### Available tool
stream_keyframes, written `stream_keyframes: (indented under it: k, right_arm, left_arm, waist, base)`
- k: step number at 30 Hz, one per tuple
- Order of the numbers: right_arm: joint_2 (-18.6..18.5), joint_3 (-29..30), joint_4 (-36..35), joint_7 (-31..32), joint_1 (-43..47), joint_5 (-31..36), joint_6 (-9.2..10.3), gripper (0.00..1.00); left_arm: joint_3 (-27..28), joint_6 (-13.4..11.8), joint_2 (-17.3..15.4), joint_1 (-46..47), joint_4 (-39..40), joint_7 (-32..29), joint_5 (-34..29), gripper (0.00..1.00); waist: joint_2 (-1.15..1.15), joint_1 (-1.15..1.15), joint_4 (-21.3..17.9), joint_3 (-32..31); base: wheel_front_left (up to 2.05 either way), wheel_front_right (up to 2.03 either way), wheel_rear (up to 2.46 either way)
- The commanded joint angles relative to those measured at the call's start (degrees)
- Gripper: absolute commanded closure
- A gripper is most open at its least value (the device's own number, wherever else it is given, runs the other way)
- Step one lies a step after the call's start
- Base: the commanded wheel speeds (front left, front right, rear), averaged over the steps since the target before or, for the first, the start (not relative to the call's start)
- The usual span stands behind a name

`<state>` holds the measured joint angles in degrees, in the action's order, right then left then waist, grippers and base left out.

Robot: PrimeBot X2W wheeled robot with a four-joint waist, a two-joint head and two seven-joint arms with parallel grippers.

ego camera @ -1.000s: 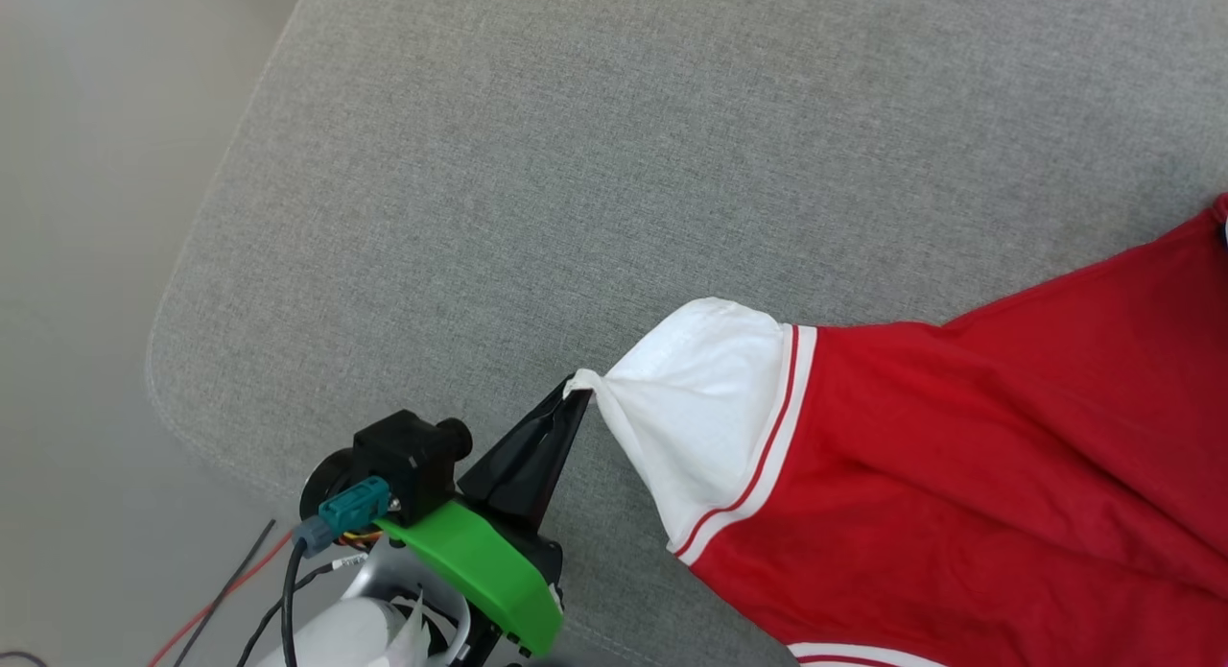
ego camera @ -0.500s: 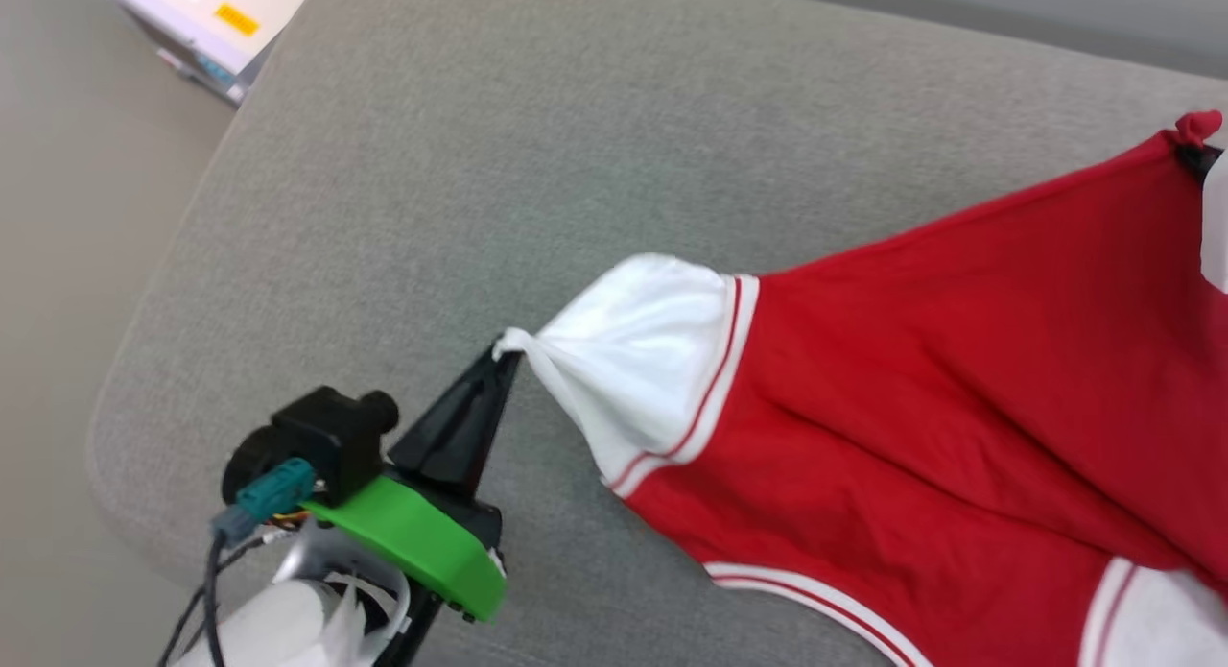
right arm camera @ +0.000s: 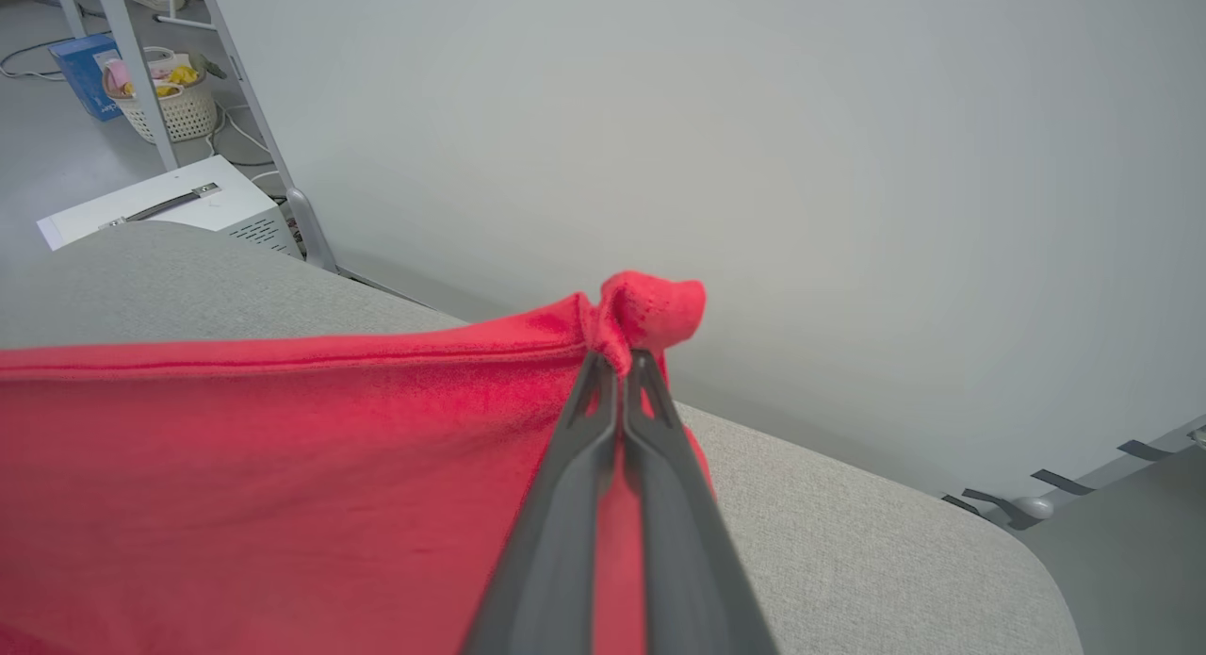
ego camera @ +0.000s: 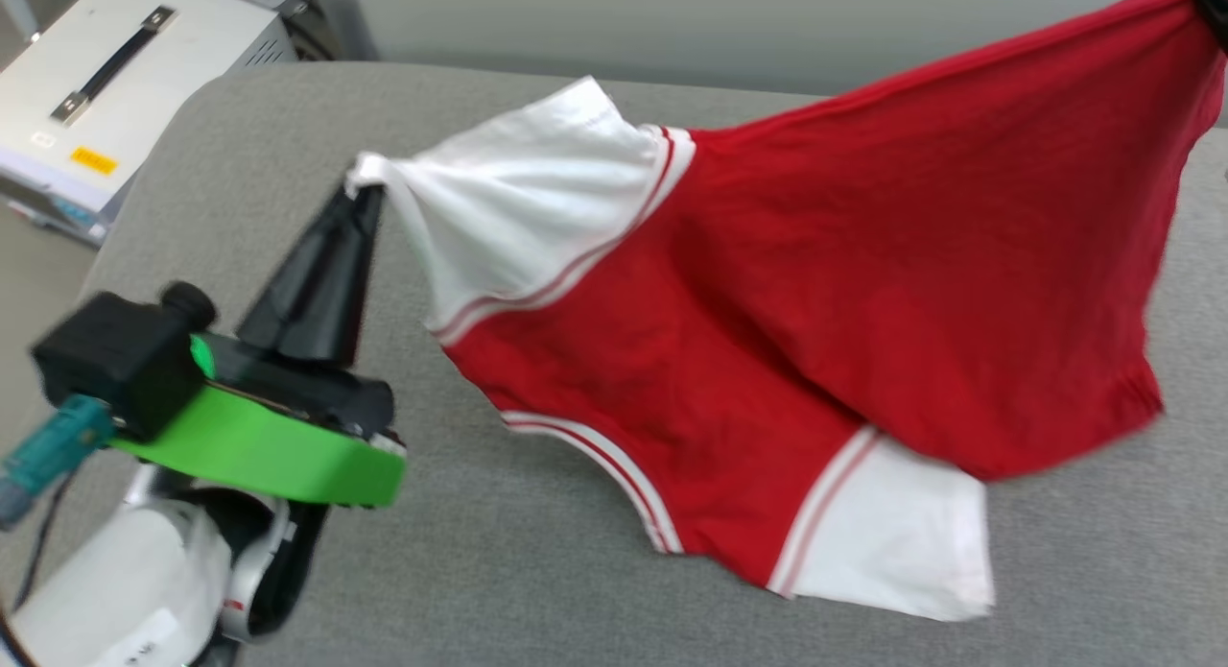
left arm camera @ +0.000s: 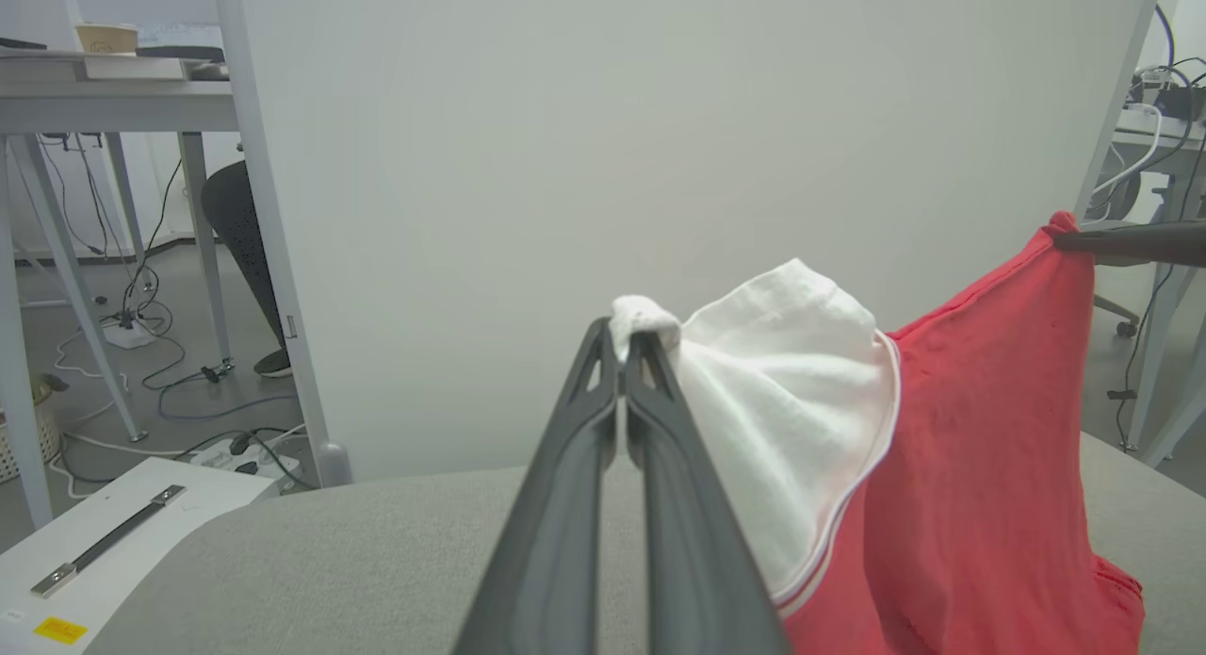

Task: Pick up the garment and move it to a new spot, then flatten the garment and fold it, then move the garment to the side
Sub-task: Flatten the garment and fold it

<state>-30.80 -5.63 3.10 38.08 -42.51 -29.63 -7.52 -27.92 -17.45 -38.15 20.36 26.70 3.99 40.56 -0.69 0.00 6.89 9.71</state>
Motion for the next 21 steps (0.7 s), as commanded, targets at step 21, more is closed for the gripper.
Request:
stream_keyframes:
  k: [21]
  right_arm:
    - [7.66,8.67,-14.81,-0.65,1.20,1.44,0.03,1.00]
  left_arm:
    - [10.62,-2.91,-3.33,17.90,1.62,1.55,-3.83,1.00]
  waist:
    - [0.69,0.00,-8.96,-1.48]
  base:
    - [0.00,0.00,0.00]
